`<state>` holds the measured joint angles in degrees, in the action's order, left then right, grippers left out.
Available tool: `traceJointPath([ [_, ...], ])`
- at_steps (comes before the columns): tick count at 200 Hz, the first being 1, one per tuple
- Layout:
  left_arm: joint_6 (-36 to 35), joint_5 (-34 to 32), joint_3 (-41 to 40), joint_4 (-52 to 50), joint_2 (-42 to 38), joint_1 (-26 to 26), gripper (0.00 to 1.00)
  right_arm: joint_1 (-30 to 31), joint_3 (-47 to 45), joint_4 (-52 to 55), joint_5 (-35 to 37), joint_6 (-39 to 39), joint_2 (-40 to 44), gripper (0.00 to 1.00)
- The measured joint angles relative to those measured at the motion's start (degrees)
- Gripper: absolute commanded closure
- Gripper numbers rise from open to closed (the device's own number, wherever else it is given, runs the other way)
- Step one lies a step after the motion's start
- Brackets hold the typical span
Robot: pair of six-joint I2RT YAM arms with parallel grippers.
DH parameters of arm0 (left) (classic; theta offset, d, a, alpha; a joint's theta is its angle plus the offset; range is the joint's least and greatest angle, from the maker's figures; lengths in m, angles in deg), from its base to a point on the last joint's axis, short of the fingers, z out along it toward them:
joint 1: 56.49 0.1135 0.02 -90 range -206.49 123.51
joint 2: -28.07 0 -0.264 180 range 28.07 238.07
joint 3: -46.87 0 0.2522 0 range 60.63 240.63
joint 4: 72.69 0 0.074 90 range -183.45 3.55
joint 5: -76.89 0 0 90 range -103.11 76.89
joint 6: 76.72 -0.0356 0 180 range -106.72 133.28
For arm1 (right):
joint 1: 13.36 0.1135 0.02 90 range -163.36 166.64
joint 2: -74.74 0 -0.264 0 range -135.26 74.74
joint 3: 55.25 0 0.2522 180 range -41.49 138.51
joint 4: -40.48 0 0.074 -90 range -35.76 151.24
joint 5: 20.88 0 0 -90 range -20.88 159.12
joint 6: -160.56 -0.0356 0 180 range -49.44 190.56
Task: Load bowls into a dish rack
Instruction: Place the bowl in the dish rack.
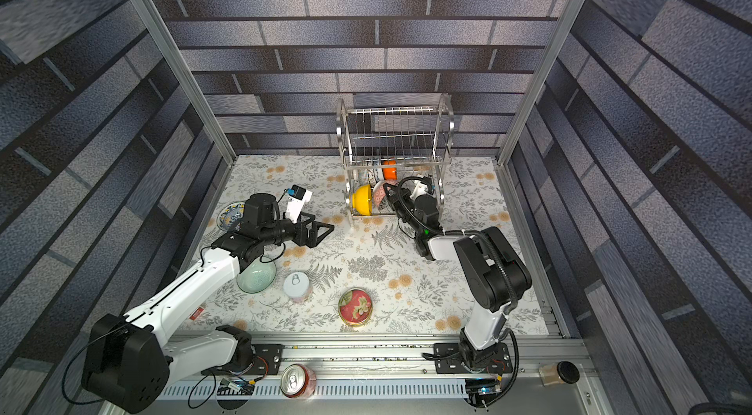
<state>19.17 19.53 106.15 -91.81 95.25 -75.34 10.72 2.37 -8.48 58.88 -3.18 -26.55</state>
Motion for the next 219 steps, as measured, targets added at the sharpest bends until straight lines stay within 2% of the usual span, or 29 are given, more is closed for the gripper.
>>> traceJointPath([
  [49,-0.2,0.0,0.0,0.0,0.1,0.0,0.0,-1.0,1.6,-1.8,-3.4,-2.1,-4.7,0.97],
  [219,-1.5,0.0,0.0,-0.2,0.4,0.0,0.0,-3.3,6.5,-8.5,-17.2,-7.3,-12.7,0.97],
])
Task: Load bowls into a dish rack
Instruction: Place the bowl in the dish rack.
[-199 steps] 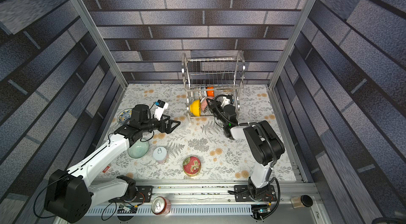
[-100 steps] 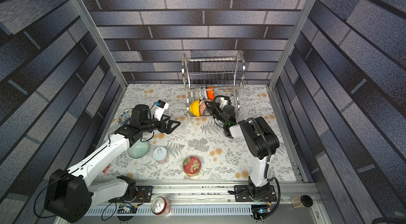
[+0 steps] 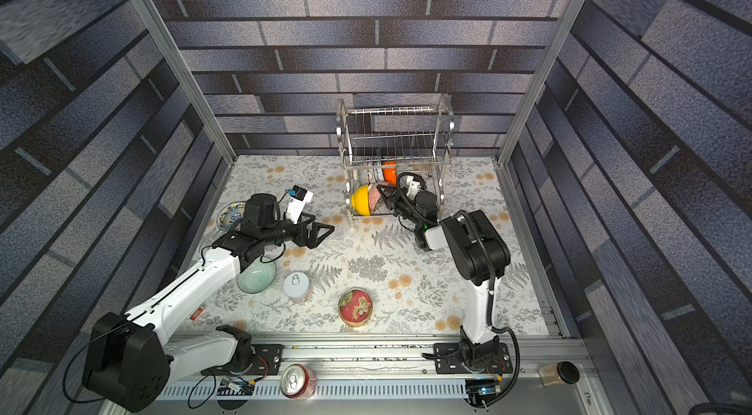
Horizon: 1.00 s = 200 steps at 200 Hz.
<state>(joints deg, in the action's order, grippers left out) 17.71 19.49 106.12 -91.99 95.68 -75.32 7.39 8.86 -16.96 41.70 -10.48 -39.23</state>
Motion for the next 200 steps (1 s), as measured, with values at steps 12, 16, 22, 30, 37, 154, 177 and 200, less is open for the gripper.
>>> traceJointPath([
  [12,0.0,0.0,0.0,0.0,0.0,0.0,0.0,-0.4,0.3,-0.8,-1.2,-0.5,-0.6,0.97],
  [16,0.0,0.0,0.0,0.0,0.0,0.0,0.0,-0.5,0.4,-1.1,-1.6,-0.7,-0.8,0.97],
  [22,0.0,0.0,0.0,0.0,0.0,0.0,0.0,-0.7,0.6,-1.4,-2.1,-1.0,-1.0,0.97],
  [30,0.0,0.0,0.0,0.0,0.0,0.0,0.0,-1.0,0.7,-1.7,-3.0,-1.4,-1.4,0.97],
  [37,0.0,0.0,0.0,0.0,0.0,0.0,0.0,-1.3,1.0,-2.4,-3.8,-1.8,-1.9,0.96],
  [154,-0.2,0.0,0.0,0.0,0.6,0.2,0.0,-4.3,5.8,-4.0,-14.7,-4.0,-5.9,0.92],
  [177,-0.2,0.0,0.0,0.0,0.9,0.2,0.0,-4.6,6.4,-3.9,-16.4,-3.9,-6.3,0.92],
  [200,-0.2,0.0,0.0,0.0,1.1,0.2,0.0,-5.0,7.5,-3.8,-17.9,-4.0,-6.9,0.91],
])
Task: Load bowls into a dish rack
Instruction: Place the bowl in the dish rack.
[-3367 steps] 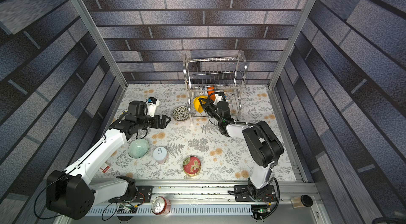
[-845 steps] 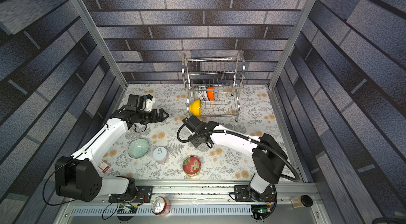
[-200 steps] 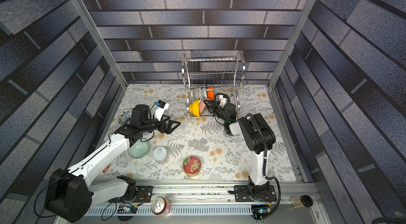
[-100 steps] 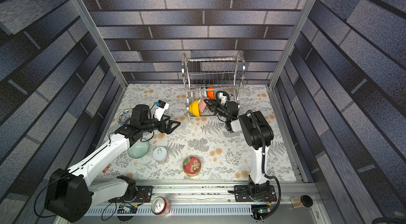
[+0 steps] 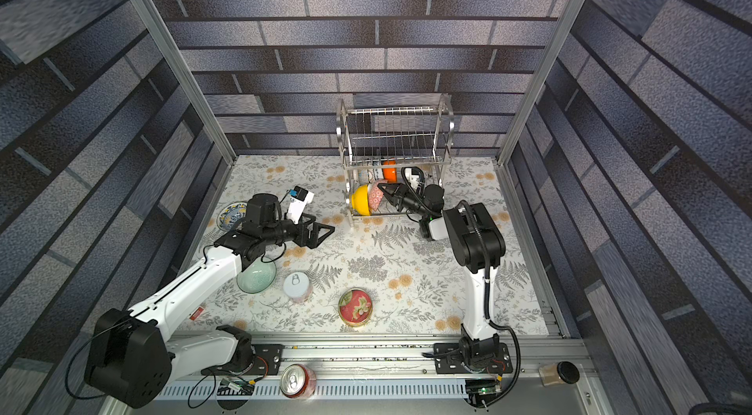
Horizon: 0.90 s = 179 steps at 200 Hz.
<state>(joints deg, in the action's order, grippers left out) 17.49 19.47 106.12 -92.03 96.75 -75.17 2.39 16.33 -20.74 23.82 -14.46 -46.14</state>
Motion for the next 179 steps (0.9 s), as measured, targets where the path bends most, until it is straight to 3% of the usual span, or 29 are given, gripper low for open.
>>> traceJointPath([
  [96,0.0,0.0,0.0,0.0,0.6,0.4,0.0,-0.4,1.8,-0.6,-2.6,0.1,-1.7,0.89],
  [179,0.0,0.1,0.0,0.0,1.2,1.2,0.0,-0.5,1.6,-2.1,-2.7,-0.3,-2.1,0.98],
])
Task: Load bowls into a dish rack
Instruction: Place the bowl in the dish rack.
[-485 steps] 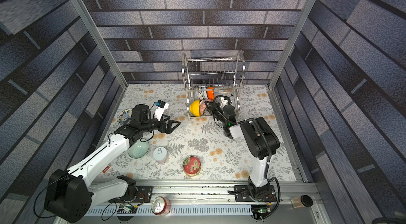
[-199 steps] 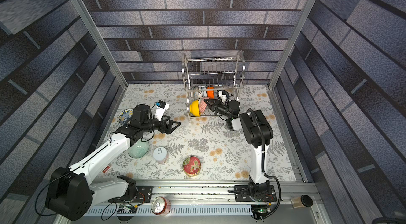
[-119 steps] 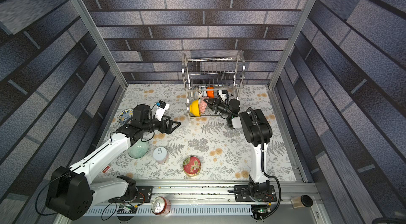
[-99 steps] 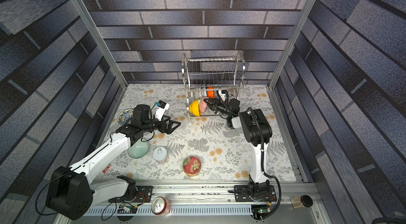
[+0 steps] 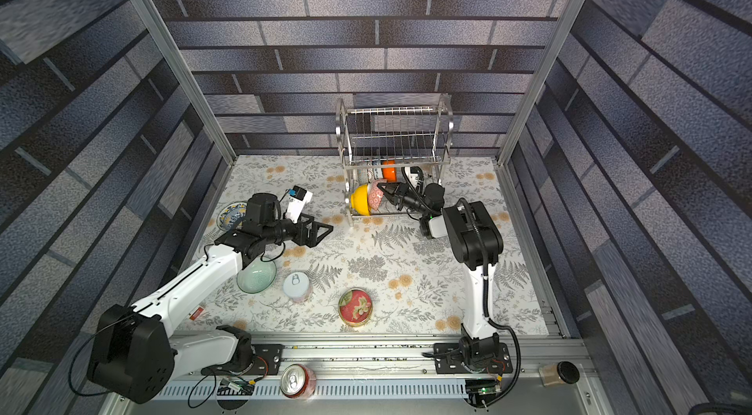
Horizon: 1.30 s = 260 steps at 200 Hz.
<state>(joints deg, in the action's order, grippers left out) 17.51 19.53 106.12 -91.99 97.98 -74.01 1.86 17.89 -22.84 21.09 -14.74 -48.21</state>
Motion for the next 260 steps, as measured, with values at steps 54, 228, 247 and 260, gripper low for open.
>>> traceJointPath([
  [54,0.0,0.0,0.0,0.0,0.0,0.0,0.0,0.0,-1.9,-1.4,0.4,0.1,0.7,1.0],
  [228,0.0,0.2,0.0,0.0,0.0,0.0,0.0,0.0,-2.5,-1.4,-0.5,0.1,1.2,0.99],
  [247,0.0,0.2,0.0,0.0,0.0,0.0,0.0,0.0,-2.5,-2.1,-1.5,1.3,0.9,0.98],
  [260,0.0,0.2,0.0,0.0,0.0,0.0,0.0,0.0,-2.5,-2.4,-2.1,2.3,0.8,0.98],
])
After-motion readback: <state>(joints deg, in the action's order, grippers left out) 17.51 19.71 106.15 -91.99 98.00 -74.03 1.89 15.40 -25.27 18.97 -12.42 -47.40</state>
